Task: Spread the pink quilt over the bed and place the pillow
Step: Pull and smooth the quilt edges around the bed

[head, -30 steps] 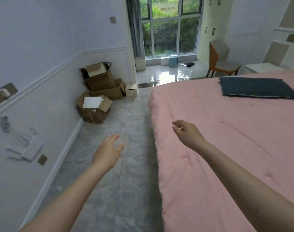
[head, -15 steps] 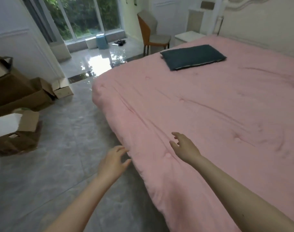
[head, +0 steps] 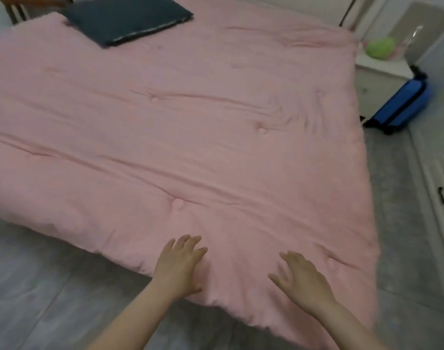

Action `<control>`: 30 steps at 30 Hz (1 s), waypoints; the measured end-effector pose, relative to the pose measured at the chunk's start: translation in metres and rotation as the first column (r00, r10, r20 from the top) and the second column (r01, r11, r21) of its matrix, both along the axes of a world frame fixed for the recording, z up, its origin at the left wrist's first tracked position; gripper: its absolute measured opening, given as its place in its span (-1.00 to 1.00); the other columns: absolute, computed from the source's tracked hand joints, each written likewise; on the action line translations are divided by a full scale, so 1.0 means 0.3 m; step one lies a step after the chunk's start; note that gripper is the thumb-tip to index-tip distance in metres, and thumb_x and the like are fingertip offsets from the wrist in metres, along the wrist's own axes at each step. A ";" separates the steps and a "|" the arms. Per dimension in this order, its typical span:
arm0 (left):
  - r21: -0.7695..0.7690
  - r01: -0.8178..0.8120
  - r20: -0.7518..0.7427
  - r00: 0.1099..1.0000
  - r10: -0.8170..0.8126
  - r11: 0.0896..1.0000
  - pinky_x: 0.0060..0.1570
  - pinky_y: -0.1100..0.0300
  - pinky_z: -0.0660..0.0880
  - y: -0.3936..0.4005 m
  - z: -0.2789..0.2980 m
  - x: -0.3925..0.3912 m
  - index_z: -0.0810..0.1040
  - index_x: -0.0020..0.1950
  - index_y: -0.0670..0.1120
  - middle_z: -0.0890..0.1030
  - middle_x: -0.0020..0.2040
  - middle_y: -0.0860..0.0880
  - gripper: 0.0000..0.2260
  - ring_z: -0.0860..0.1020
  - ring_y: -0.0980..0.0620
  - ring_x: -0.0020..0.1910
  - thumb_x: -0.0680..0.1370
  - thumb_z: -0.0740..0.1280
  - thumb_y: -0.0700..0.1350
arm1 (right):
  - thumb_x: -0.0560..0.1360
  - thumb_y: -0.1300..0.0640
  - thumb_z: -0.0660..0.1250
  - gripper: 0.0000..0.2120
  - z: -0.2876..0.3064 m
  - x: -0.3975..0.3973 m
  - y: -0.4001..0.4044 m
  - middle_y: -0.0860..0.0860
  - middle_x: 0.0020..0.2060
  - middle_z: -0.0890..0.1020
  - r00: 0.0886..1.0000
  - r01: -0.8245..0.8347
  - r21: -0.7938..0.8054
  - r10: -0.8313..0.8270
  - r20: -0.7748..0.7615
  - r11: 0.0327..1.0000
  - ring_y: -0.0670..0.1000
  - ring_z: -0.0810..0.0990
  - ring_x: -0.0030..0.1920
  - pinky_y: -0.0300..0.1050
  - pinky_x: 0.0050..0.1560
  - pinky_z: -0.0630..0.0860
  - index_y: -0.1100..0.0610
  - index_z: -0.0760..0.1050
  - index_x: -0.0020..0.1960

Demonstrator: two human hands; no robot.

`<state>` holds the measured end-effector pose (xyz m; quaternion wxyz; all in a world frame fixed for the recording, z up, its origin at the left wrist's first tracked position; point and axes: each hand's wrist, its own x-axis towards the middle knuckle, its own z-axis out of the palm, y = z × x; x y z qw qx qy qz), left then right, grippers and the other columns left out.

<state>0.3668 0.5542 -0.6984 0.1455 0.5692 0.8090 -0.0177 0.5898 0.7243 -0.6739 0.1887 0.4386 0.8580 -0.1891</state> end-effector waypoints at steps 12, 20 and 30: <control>0.050 0.186 -0.344 0.926 -0.158 0.981 -0.01 -0.24 0.49 -0.036 -0.515 0.089 0.33 0.31 -0.15 0.52 0.27 -0.21 -0.54 0.58 -0.28 0.05 0.41 0.11 -0.21 | -0.13 0.10 0.64 0.06 -0.540 0.283 -0.158 0.24 0.23 0.54 0.989 -0.149 0.280 0.141 0.051 0.948 0.24 0.51 0.23 0.38 0.06 0.45 0.14 0.30 0.32; 0.307 0.114 -0.229 0.973 -0.043 0.945 -0.37 0.01 0.57 -0.146 -0.441 0.133 0.48 0.24 -0.17 0.60 0.14 -0.21 -0.57 0.63 -0.21 -0.18 0.38 0.16 -0.26 | 0.29 0.21 0.17 -0.74 -0.544 0.287 -0.261 0.16 -0.21 0.69 0.960 -0.035 0.571 0.187 -0.210 0.820 0.13 0.68 -0.23 -0.07 -0.22 0.63 0.20 0.61 -0.19; 0.203 0.031 -0.061 0.998 -0.019 0.979 -0.44 0.14 0.57 -0.393 -0.429 0.162 0.45 0.21 0.02 0.64 0.11 -0.05 -0.44 0.64 -0.03 -0.09 0.24 0.02 -0.23 | 0.17 0.24 0.14 -0.50 -0.539 0.372 -0.404 0.04 -0.03 0.70 0.929 -0.013 0.549 0.212 -0.302 0.836 0.02 0.70 -0.07 -0.03 0.09 0.43 0.11 0.52 0.09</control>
